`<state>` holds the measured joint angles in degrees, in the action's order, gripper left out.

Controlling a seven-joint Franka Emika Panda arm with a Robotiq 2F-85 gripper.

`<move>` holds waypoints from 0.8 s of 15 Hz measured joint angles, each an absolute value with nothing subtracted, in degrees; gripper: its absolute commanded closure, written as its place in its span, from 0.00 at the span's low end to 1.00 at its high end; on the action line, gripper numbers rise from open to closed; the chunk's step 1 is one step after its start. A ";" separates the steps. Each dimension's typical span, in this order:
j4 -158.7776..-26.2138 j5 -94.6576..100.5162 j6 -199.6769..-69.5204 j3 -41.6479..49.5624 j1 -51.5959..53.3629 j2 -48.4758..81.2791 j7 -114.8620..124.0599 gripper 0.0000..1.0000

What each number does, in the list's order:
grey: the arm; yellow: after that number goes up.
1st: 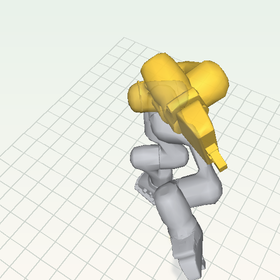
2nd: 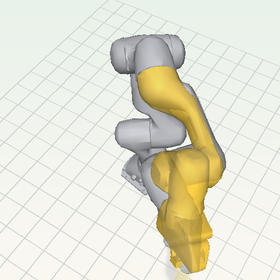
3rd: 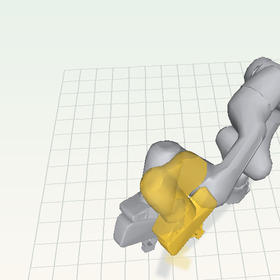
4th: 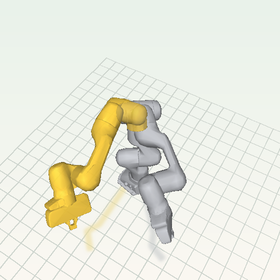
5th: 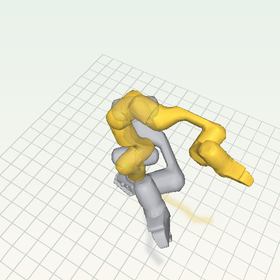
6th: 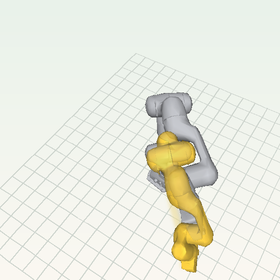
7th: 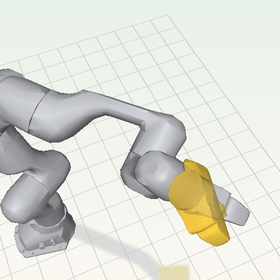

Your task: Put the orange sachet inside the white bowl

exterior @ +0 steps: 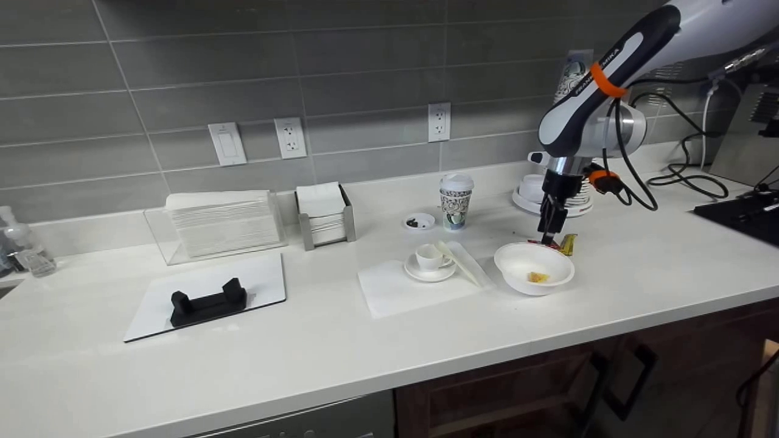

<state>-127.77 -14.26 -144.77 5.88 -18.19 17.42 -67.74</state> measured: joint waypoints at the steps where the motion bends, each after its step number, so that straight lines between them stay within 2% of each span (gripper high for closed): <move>1: -127.45 -14.27 -144.83 5.73 -18.45 17.88 -67.98 0.29; 5: -126.49 -14.27 -145.00 5.33 -19.11 19.43 -68.36 0.47; 6: -126.37 -14.27 -145.01 5.21 -19.26 19.67 -68.39 0.63; 8: -126.13 -14.27 -145.01 5.11 -19.42 20.05 -68.42 0.76; 10: -125.84 -14.27 -145.01 5.02 -19.49 20.30 -68.42 0.81; 12: -125.71 -14.27 -145.01 4.94 -19.50 20.33 -68.42 0.91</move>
<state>-125.71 -14.27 -145.01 4.94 -19.50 20.33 -68.42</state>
